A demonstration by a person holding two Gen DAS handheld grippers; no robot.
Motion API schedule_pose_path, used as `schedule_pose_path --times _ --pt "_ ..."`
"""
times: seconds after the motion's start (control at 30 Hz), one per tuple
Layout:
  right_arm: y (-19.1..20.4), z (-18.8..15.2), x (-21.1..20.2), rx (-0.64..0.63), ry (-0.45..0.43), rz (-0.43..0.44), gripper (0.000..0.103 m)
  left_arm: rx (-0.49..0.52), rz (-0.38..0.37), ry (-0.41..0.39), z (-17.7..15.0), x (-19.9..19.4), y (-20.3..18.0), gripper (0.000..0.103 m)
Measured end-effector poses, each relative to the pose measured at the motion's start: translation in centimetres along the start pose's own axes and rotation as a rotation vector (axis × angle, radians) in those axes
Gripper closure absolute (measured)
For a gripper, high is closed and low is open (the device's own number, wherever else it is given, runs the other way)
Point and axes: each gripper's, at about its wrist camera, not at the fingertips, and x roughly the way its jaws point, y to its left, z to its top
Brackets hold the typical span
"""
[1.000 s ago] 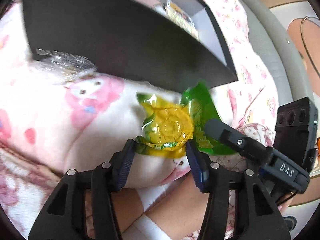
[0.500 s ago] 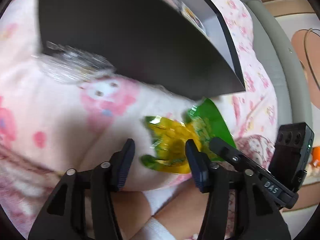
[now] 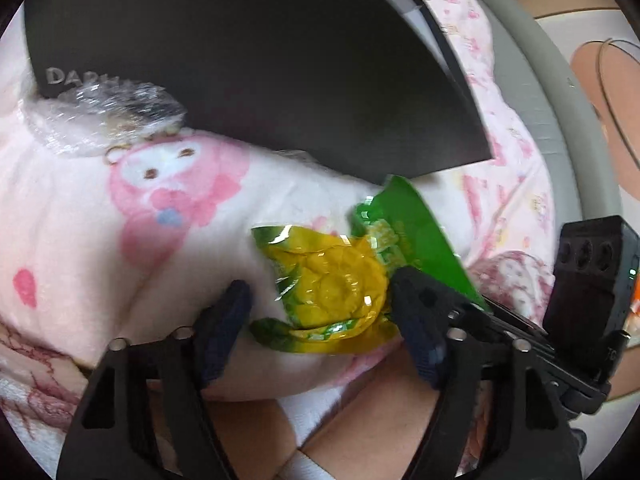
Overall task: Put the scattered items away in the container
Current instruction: 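Lift the snack bag with the left gripper and carry it over the box, then lower the snack bag into the black box and open the left gripper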
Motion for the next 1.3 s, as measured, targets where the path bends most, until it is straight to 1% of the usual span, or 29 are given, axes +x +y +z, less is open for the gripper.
schedule_pose_path --times 0.03,0.07,0.17,0.2,0.3,0.33,0.4,0.5,0.6,0.63,0.73,0.8,0.87,1.0,1.1,1.23,1.3 --pt "0.0 0.1 -0.2 0.001 -0.004 0.006 0.080 -0.003 -0.031 -0.006 0.1 -0.4 0.0 0.042" --pt "0.1 0.1 -0.6 0.004 -0.015 0.017 0.080 -0.007 -0.056 -0.012 0.1 -0.9 -0.1 0.045" --pt "0.4 0.2 -1.7 0.020 -0.036 0.065 0.080 0.022 -0.042 -0.048 -0.3 -2.8 -0.9 0.046" --pt "0.6 0.2 -2.0 0.018 -0.039 0.074 0.080 0.031 -0.034 -0.056 -0.3 -3.1 -1.2 0.047" --pt "1.3 0.0 -3.2 0.008 -0.059 0.094 0.080 0.062 -0.017 -0.087 -0.8 -4.2 -2.4 0.048" --pt "1.5 0.0 -3.9 0.015 -0.070 0.109 0.080 0.070 -0.020 -0.103 -0.7 -5.5 -2.3 0.048" --pt "1.9 0.1 -5.1 0.021 -0.097 0.136 0.080 0.099 -0.031 -0.136 -0.6 -7.3 -3.5 0.048" --pt "2.3 1.2 -7.3 0.005 -0.159 0.179 0.080 0.157 -0.058 -0.159 0.3 -9.0 -4.6 0.048" --pt "2.5 3.1 -8.5 -0.017 -0.196 0.190 0.080 0.161 -0.065 -0.168 2.0 -9.2 -5.4 0.048" --pt "2.6 3.9 -8.7 -0.029 -0.204 0.191 0.080 0.170 -0.067 -0.170 2.6 -8.8 -6.2 0.048" --pt "3.7 6.3 -9.9 -0.092 -0.255 0.178 0.080 0.185 -0.066 -0.178 3.9 -8.7 -7.7 0.047" --pt "4.3 7.6 -10.7 -0.129 -0.286 0.171 0.080 0.195 -0.061 -0.187 4.8 -8.5 -8.8 0.047" --pt "4.3 8.6 -11.1 -0.137 -0.305 0.178 0.080 0.205 -0.045 -0.204 5.9 -8.4 -9.5 0.047" --pt "3.5 11.4 -10.8 -0.141 -0.296 0.202 0.080 0.210 -0.023 -0.222 8.8 -8.0 -10.1 0.049" --pt "3.1 14.4 -9.4 -0.168 -0.273 0.199 0.080 0.203 0.007 -0.236 11.6 -6.9 -9.9 0.048" --pt "2.6 17.5 -6.5 -0.194 -0.231 0.163 0.080 0.143 0.023 -0.190 15.4 -4.3 -8.1 0.049" --pt "1.7 18.6 -4.9 -0.168 -0.215 0.161 0.080 0.126 0.033 -0.161 16.6 -2.9 -7.5 0.048"
